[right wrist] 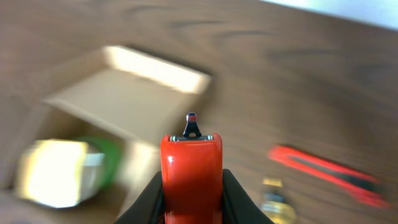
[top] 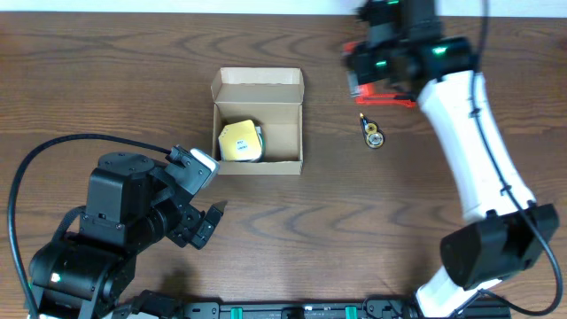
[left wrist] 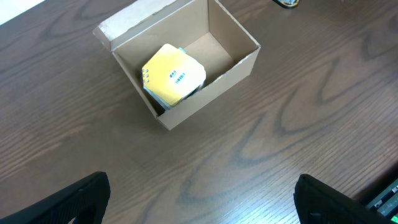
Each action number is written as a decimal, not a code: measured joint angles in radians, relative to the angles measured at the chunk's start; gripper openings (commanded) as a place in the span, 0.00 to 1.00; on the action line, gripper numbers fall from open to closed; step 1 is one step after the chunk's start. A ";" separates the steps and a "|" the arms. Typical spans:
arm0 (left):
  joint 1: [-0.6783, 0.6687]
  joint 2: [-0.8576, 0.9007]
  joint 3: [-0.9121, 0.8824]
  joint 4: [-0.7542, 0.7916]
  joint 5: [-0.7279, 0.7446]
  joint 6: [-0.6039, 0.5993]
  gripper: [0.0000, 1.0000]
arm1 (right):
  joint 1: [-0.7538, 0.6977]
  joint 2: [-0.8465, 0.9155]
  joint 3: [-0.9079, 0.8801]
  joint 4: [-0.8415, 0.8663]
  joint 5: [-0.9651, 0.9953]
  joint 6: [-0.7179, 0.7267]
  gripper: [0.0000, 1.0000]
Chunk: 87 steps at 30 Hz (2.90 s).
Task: Pack container
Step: 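Lower the red tool into the box's right side and release, then move the right gripper to the red box cutter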
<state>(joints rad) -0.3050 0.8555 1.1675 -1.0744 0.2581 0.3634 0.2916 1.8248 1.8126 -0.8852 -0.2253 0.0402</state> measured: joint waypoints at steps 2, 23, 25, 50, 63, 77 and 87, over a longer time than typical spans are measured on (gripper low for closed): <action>0.000 0.000 0.000 0.000 0.000 0.000 0.95 | 0.067 0.017 -0.002 0.002 -0.006 0.064 0.01; 0.000 0.000 0.000 0.000 0.000 0.000 0.95 | 0.355 0.210 -0.012 -0.060 0.313 0.588 0.01; 0.000 0.000 0.000 0.000 0.000 0.000 0.95 | 0.355 0.213 -0.012 -0.071 0.333 0.597 0.01; 0.000 0.000 0.000 0.000 0.000 0.000 0.95 | 0.355 0.303 -0.013 -0.105 0.398 0.623 0.10; 0.000 0.000 0.000 0.000 0.000 0.000 0.95 | 0.355 0.306 0.017 -0.152 0.375 0.630 0.48; 0.000 0.000 0.000 0.000 0.000 0.000 0.95 | 0.266 0.156 0.312 -0.222 0.403 0.349 0.59; 0.000 0.000 0.000 0.000 0.000 0.000 0.95 | -0.048 0.168 0.325 -0.222 0.465 -0.114 0.72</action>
<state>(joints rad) -0.3050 0.8551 1.1675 -1.0740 0.2577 0.3634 0.2440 1.9926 2.1376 -1.1076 0.2398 -0.0742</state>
